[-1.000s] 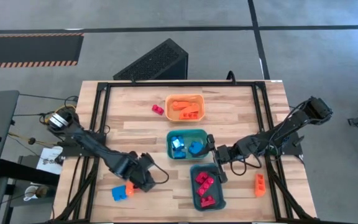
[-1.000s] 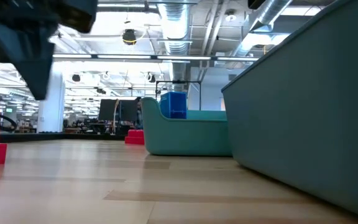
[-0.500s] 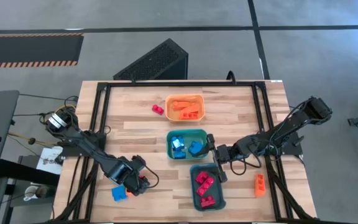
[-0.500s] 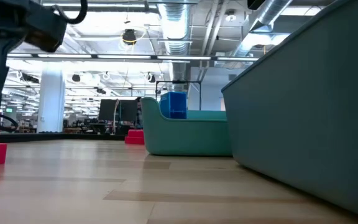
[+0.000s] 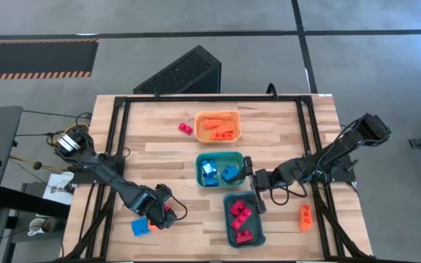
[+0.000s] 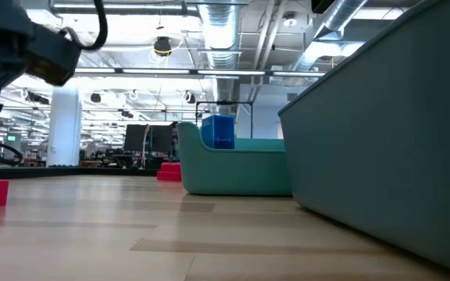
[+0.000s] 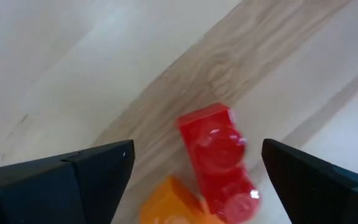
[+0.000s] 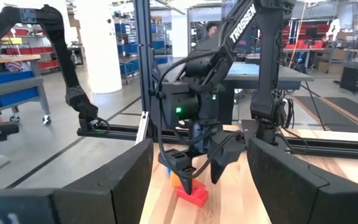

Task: Sort & place blocks by color
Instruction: Put the red game piece into the blue bin

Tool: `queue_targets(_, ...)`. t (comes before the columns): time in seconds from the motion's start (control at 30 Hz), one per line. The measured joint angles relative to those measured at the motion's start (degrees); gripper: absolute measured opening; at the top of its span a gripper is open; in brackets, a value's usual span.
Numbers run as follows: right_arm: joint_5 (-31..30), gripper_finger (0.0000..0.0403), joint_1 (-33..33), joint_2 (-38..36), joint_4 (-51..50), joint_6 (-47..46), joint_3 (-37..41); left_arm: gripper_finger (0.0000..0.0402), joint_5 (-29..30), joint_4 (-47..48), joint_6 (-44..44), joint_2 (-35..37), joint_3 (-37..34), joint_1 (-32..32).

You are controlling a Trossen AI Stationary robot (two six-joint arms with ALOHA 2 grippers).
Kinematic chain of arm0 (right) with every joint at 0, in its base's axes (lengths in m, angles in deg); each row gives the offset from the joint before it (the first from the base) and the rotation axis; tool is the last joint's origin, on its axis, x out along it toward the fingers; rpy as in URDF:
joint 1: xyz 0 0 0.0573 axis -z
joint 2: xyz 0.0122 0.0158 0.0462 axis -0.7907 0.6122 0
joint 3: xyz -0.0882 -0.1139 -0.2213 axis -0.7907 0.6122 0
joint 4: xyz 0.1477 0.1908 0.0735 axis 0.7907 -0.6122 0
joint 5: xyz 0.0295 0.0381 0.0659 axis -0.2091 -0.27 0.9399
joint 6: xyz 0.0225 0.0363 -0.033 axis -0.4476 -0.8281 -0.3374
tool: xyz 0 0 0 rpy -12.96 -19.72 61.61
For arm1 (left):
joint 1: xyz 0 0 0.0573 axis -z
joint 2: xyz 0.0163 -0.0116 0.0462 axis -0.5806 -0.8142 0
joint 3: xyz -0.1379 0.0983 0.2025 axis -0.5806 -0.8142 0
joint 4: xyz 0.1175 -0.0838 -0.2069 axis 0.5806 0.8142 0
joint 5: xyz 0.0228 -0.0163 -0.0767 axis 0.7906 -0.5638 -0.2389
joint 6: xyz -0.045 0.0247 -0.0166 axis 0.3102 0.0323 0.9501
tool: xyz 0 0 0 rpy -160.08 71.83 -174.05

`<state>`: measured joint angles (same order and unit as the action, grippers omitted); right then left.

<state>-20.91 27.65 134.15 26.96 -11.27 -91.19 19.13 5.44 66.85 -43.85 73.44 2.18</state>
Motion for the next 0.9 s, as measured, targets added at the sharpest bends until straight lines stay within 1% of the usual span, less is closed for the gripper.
queue_targets(0.27, -0.04, 0.0281, 0.00, 0.02, -0.16, -0.06, -0.09, 0.0333, -2.74, -0.87, -0.69, -5.70, -0.08, -1.22)
queue_targets(0.37, -0.02, 0.0281, 0.00, 0.02, 0.03, -0.07, -0.09, 0.0313, -3.09, -0.17, -1.19, -7.23, 0.13, -1.49)
queue_targets(0.43, -0.02, 0.0281, 0.00, 0.02, -0.12, -0.06, -0.09, 0.0285, -2.90, 0.74, -1.24, -7.43, 0.27, -1.51)
queue_targets(0.5, -0.02, 0.0281, 0.00, 0.02, -0.02, -0.07, -0.09, 0.0244, -2.70, 1.94, -1.32, -7.62, 0.83, -1.69)
queue_targets(0.67, -0.02, 0.0281, 0.00, 0.02, -0.09, -0.07, -0.09, 0.0110, -0.71, 3.63, -3.98, -7.59, 1.88, -2.13)
queue_targets(0.7, -0.02, 0.0281, 0.00, 0.02, -0.07, -0.07, -0.09, 0.0095, -0.09, 3.67, -4.83, -7.47, 2.14, -2.25)
queue_targets(0.77, -0.02, 0.0281, 0.00, 0.02, -0.08, -0.07, -0.09, 0.0099, 3.81, 3.50, -6.85, -7.19, 2.85, -2.44)
queue_targets(0.83, -0.02, 0.0281, 0.00, 0.02, -0.12, -0.07, -0.09, 0.0099, 12.43, 2.29, -8.31, -6.38, 3.24, -2.80)
queue_targets(0.9, -0.02, 0.0281, 0.00, 0.02, -0.07, -0.08, -0.09, 0.0099, 20.28, -1.64, -12.52, -4.46, 3.51, -2.98)
